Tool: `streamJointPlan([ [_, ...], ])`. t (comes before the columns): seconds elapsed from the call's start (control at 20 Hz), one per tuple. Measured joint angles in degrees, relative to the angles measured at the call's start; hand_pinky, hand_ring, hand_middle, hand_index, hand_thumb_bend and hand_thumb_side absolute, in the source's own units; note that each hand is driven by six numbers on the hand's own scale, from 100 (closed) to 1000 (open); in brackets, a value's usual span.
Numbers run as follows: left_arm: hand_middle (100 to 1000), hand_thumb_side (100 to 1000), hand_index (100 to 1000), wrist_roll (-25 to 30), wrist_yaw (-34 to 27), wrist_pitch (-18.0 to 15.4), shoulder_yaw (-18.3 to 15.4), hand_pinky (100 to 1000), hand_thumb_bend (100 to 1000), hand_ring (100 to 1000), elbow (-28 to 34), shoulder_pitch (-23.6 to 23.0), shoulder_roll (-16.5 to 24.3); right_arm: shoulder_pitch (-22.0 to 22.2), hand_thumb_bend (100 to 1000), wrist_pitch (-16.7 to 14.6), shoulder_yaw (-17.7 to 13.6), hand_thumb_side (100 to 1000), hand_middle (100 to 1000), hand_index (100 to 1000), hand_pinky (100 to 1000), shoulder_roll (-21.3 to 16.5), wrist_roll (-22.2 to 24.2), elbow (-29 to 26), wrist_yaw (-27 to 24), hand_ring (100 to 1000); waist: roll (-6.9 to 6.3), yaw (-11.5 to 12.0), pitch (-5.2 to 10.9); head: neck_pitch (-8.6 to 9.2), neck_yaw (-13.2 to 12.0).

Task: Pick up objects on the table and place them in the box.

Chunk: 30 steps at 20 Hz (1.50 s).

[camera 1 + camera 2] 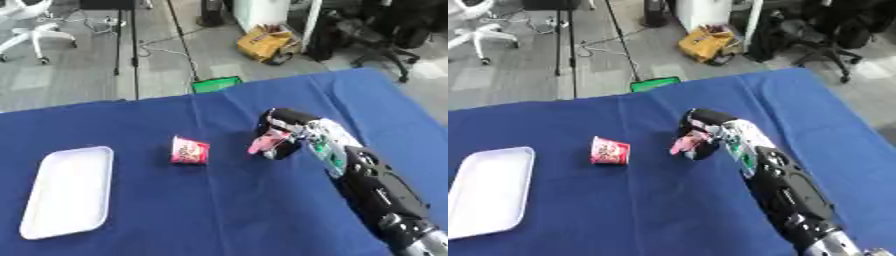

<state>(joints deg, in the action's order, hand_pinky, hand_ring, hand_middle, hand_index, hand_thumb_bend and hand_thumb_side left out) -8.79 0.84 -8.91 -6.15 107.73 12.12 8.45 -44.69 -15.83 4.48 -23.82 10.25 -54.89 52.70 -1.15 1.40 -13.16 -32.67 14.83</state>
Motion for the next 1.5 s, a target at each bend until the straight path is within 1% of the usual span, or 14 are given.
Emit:
streamJointPlan([
  [0.1, 788, 783, 847, 0.0, 0.0, 0.0, 0.0, 673, 478, 720, 0.0, 0.0, 0.0, 0.1, 167, -0.4, 0.0, 100, 473, 520, 374, 0.0, -3.0, -0.6, -0.4, 538, 0.0, -0.1, 0.0, -0.01, 0.0],
  [0.2, 788, 783, 847, -0.1, -0.1, 0.0, 0.0, 673, 478, 719, 0.0, 0.0, 0.0, 0.2, 159, -0.7, 0.2, 100, 472, 520, 371, 0.0, -5.6, -2.4, -1.0, 535, 0.0, -0.1, 0.0, -0.01, 0.0],
  [0.4, 787, 783, 847, -0.1, -0.1, 0.0, 0.0, 673, 478, 717, 0.0, 0.0, 0.0, 0.0, 153, -1.3, 0.9, 100, 472, 520, 366, -0.1, -8.6, -6.6, -2.3, 531, 0.0, -0.2, 0.0, -0.01, 0.1],
  [0.55, 787, 782, 847, -0.1, -0.1, 0.0, 0.0, 673, 479, 716, 0.0, 0.0, 0.0, -0.6, 151, -1.8, 1.9, 100, 470, 518, 363, -0.1, -9.4, -10.6, -4.0, 529, 0.0, -0.2, 0.0, -0.02, 0.2],
  [0.7, 786, 782, 847, -0.1, -0.1, 0.0, 0.0, 673, 478, 715, 0.0, 0.0, 0.0, -2.3, 149, -2.1, 3.3, 100, 469, 516, 365, 0.1, -9.5, -14.5, -7.1, 530, 0.0, -0.1, 0.0, -0.02, 0.4],
  [0.9, 787, 781, 848, -0.1, -0.3, 0.0, 0.3, 673, 477, 714, 0.0, 0.0, 0.0, -5.3, 127, -2.1, 5.2, 100, 467, 515, 364, 2.7, -7.8, -16.5, -12.4, 529, 0.0, 0.5, 0.0, -0.02, 0.9],
  [0.95, 787, 781, 848, -0.1, -0.3, 0.0, 0.4, 673, 477, 714, 0.0, 0.0, 0.0, -6.0, 127, -2.0, 5.6, 100, 467, 515, 364, 3.6, -7.5, -16.5, -13.5, 529, 0.0, 0.8, 0.0, -0.02, 1.0],
  [1.0, 786, 794, 848, -0.1, -0.3, 0.0, 0.4, 673, 470, 713, 0.0, 0.0, 0.0, -6.7, 156, -2.1, 5.9, 100, 467, 515, 369, 4.6, -7.3, -16.4, -14.4, 532, 0.0, 1.2, 0.0, -0.02, 1.1],
  [1.05, 786, 779, 848, 0.0, -0.3, 0.0, 0.4, 673, 478, 713, 0.0, 0.0, 0.0, -7.4, 108, -2.1, 6.2, 100, 467, 515, 369, 5.7, -7.1, -16.0, -15.1, 532, 0.08, 1.7, 0.0, -0.02, 1.3],
  [1.15, 786, 778, 848, 0.0, -0.3, 0.0, 0.6, 672, 478, 713, 0.0, 0.0, 0.0, -8.5, 100, -2.1, 6.5, 100, 465, 513, 371, 8.0, -7.1, -14.4, -16.0, 536, 0.21, 2.8, 0.0, 0.01, 1.8],
  [1.5, 784, 773, 847, 0.1, -0.7, -0.1, 1.1, 671, 479, 710, 0.0, 0.7, -0.2, -11.8, 100, -1.4, 6.1, 100, 468, 517, 389, 15.6, -8.8, -5.2, -16.3, 556, 0.22, 6.8, 0.0, 0.72, 3.6],
])
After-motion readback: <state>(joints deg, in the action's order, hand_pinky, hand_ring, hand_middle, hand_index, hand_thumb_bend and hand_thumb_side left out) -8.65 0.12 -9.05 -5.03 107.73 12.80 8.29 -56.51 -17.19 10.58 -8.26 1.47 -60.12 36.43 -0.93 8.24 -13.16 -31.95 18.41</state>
